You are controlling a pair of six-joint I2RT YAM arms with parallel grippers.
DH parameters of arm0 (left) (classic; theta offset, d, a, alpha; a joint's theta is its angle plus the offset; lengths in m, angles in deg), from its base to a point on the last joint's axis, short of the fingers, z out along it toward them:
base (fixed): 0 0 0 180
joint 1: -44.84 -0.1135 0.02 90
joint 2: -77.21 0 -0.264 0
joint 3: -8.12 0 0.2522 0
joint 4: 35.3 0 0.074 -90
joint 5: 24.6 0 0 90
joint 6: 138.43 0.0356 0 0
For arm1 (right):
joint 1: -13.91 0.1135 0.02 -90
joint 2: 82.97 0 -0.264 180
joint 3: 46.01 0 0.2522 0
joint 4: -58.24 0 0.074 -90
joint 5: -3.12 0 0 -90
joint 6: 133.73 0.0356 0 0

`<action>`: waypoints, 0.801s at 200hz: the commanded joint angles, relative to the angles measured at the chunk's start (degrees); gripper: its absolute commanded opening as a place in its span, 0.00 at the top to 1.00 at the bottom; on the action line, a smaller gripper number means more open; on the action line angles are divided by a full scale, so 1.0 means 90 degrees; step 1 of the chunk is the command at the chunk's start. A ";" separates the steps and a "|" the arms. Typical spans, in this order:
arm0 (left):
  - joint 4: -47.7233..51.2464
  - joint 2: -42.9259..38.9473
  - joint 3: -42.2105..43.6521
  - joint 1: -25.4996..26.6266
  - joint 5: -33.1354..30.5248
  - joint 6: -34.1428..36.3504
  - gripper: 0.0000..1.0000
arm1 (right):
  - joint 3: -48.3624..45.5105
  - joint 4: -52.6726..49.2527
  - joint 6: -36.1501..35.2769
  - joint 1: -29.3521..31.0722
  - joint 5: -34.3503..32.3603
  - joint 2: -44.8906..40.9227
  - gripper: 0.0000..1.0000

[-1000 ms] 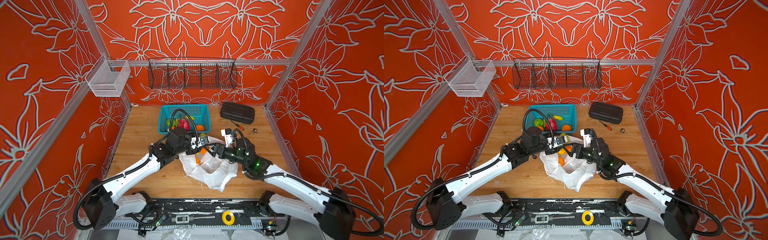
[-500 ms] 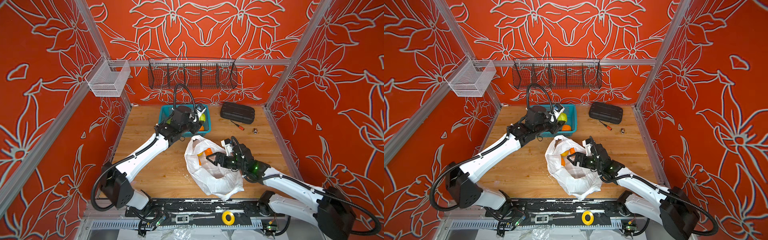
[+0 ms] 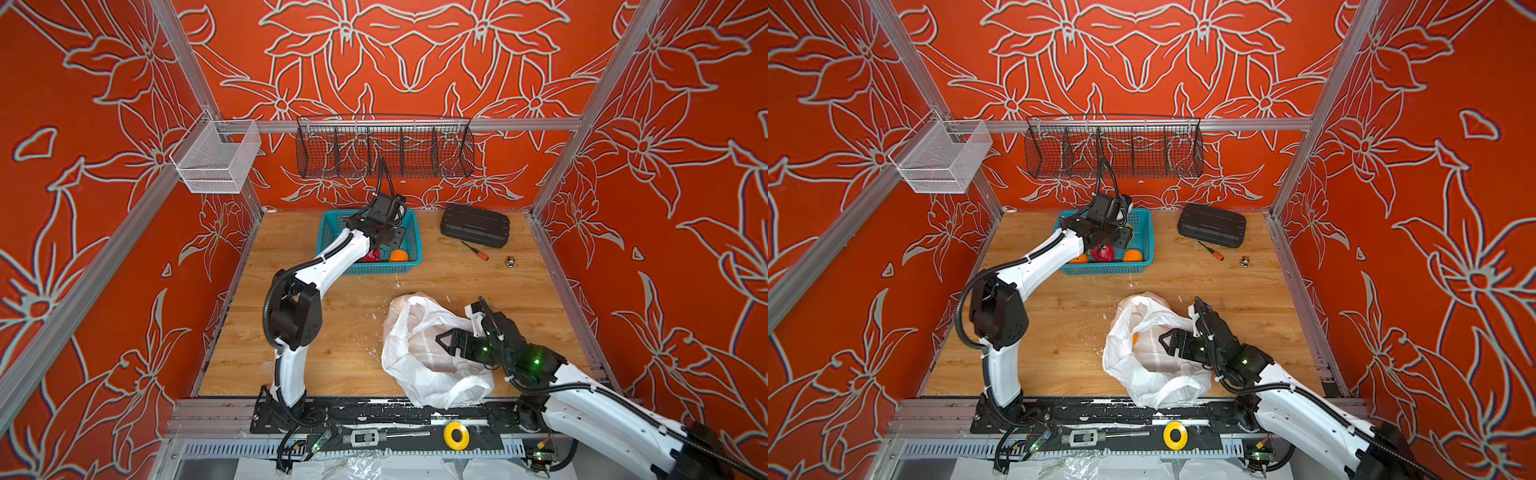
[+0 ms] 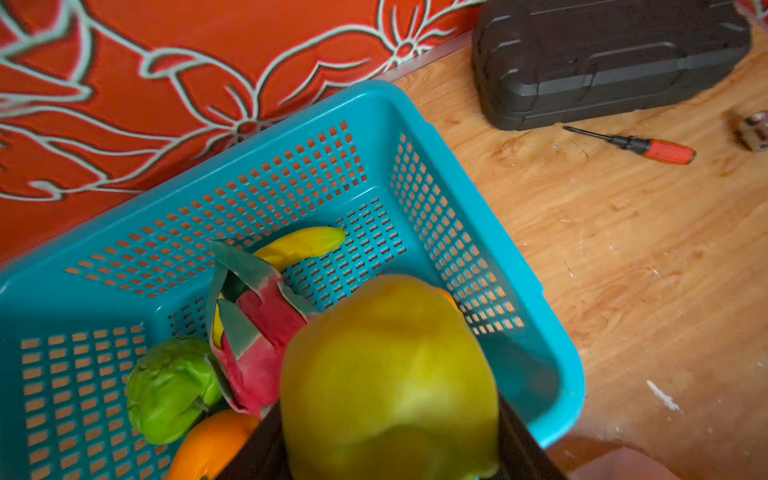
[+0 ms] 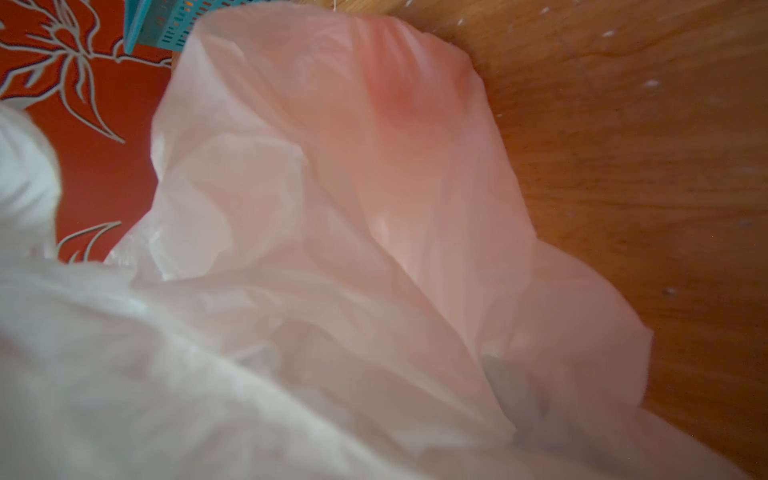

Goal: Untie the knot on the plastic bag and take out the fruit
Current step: 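Carry green fruit to teal basket with left gripper while right gripper holds bag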

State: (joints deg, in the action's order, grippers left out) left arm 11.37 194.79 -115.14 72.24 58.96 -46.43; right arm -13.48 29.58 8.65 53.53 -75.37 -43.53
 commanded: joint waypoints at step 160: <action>0.1646 0.2929 -0.2893 -0.0448 0.0419 -0.0559 0.30 | 0.0550 0.0393 0.0266 -0.0007 -0.0630 0.0585 0.06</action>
State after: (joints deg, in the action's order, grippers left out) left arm 24.53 220.99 -140.01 68.78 60.71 -51.50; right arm -12.13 31.09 10.07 53.53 -79.20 -39.68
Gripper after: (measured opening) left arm 0.642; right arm 0.937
